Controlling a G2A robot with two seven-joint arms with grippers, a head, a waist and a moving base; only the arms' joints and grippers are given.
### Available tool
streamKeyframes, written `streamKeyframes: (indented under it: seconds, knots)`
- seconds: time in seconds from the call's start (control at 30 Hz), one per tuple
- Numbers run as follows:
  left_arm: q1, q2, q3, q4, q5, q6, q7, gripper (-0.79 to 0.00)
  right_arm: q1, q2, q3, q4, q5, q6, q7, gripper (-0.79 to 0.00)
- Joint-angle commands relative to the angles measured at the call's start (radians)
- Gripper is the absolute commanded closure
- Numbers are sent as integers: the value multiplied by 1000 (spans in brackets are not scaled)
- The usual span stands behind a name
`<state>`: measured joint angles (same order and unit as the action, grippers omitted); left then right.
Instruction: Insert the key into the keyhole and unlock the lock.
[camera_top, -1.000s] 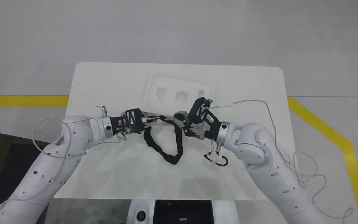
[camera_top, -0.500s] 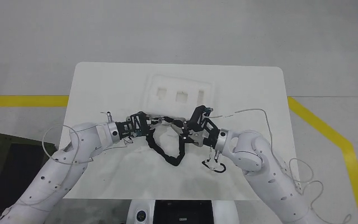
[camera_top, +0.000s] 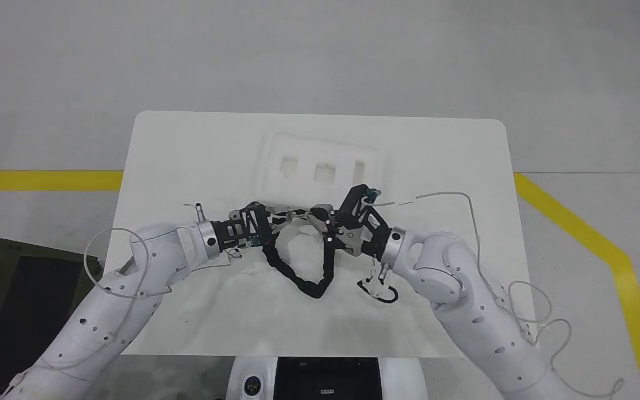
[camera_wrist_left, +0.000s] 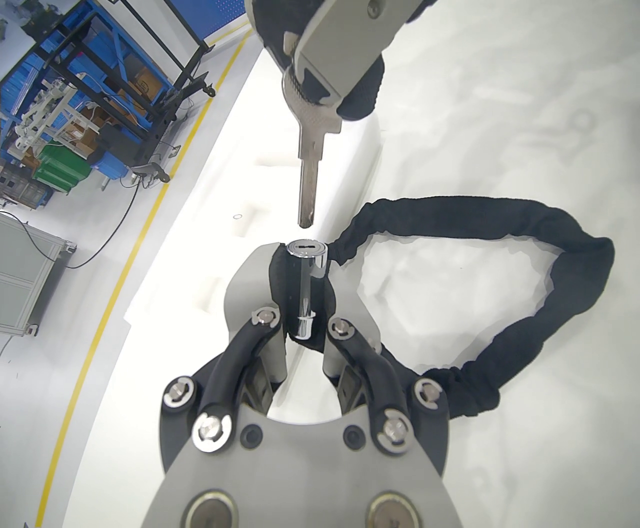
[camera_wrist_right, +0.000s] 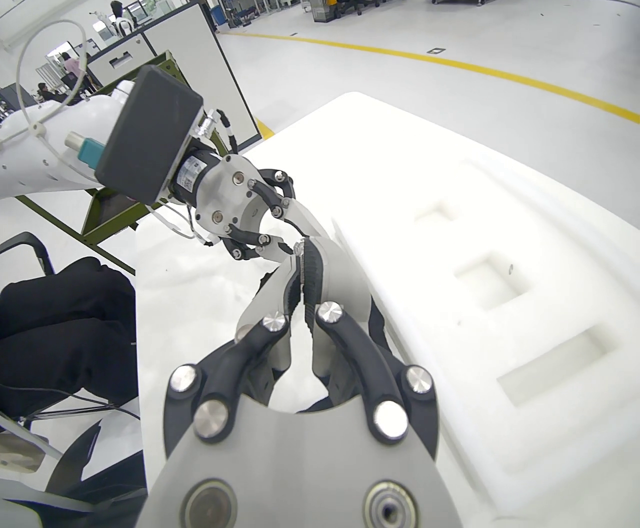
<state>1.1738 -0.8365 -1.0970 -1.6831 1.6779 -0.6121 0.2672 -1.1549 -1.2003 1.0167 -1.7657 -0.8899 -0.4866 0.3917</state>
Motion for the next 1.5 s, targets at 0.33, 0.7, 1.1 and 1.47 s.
streamKeyframes:
  seconds: [0.33, 0.7, 1.1, 1.47]
  knots:
    - [0, 0, 0, 0, 0, 0, 0, 0, 22, -8, -21, 24, 12, 15, 2, 0]
    - [0, 0, 0, 0, 0, 0, 0, 0, 24, -10, -26, 24, 15, 22, 15, 0]
    - [18, -6, -6, -11, 51, 79, -6, 0, -12, -1, 6, -34, 31, 31, 77, 0]
    - [37, -10, -3, -10, 160, 130, 53, 0, 0, 1, 9, -35, 71, 44, 140, 0]
